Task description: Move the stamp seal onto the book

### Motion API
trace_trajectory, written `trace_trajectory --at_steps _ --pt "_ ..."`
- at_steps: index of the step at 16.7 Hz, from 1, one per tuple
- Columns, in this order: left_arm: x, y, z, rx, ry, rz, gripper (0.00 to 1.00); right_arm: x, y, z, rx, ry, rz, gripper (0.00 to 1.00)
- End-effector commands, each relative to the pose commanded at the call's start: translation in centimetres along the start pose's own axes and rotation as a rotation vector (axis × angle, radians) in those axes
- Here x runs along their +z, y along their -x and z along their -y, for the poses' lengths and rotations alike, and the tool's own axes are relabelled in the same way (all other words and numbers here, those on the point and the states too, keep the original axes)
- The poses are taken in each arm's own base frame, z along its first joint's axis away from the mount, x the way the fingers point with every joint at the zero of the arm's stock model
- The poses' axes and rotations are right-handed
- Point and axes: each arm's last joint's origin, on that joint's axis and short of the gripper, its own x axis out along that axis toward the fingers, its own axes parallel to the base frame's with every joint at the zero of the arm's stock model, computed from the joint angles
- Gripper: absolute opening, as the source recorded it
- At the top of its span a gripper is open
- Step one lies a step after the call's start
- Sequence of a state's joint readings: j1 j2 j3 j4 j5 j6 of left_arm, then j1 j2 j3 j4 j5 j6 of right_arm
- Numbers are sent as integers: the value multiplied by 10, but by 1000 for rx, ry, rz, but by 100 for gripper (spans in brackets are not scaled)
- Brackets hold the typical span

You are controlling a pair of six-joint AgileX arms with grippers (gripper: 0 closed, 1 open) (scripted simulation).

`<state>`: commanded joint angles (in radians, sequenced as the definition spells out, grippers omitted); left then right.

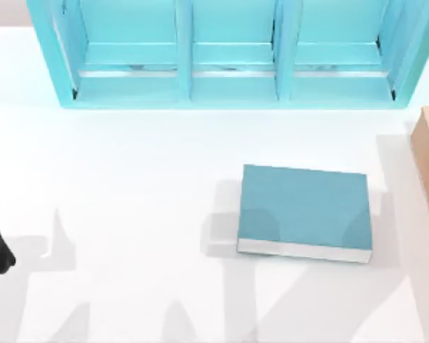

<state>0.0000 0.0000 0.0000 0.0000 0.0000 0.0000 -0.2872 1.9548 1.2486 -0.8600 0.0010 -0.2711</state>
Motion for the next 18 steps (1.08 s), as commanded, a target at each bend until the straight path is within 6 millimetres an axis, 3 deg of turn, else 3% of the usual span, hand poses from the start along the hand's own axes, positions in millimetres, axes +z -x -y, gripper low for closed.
trace_trajectory --at_steps 12,18 --pt "0 0 0 0 0 0 100 0 0 0 0 0 0 2" --pt "0 0 0 0 0 0 100 0 0 0 0 0 0 0"
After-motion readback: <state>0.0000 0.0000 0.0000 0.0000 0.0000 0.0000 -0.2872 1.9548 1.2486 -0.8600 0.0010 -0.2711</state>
